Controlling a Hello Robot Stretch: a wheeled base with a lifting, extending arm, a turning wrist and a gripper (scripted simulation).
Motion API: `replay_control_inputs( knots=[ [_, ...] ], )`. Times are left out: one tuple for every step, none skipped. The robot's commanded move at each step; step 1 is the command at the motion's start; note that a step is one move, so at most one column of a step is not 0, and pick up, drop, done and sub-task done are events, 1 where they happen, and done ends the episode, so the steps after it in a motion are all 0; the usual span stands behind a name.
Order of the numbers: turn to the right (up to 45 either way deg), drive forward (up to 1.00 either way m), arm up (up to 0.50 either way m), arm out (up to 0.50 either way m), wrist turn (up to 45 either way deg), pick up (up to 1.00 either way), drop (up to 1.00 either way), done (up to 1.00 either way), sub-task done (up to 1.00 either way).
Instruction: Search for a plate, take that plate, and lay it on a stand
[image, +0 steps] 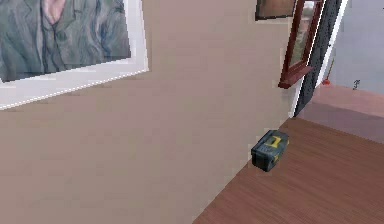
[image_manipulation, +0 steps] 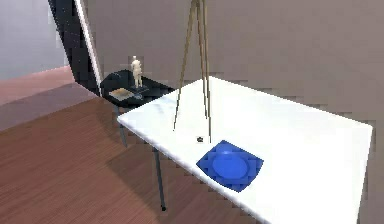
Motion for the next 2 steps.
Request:
replay_control_inputs(
  knots=[
    [12.0,0.00,0.00,0.00,0.0,0.00,0.00,0.00,0.00],
    [0.0,0.00,0.50,0.00,0.0,0.00,0.00,0.00,0.00]
  ],
)
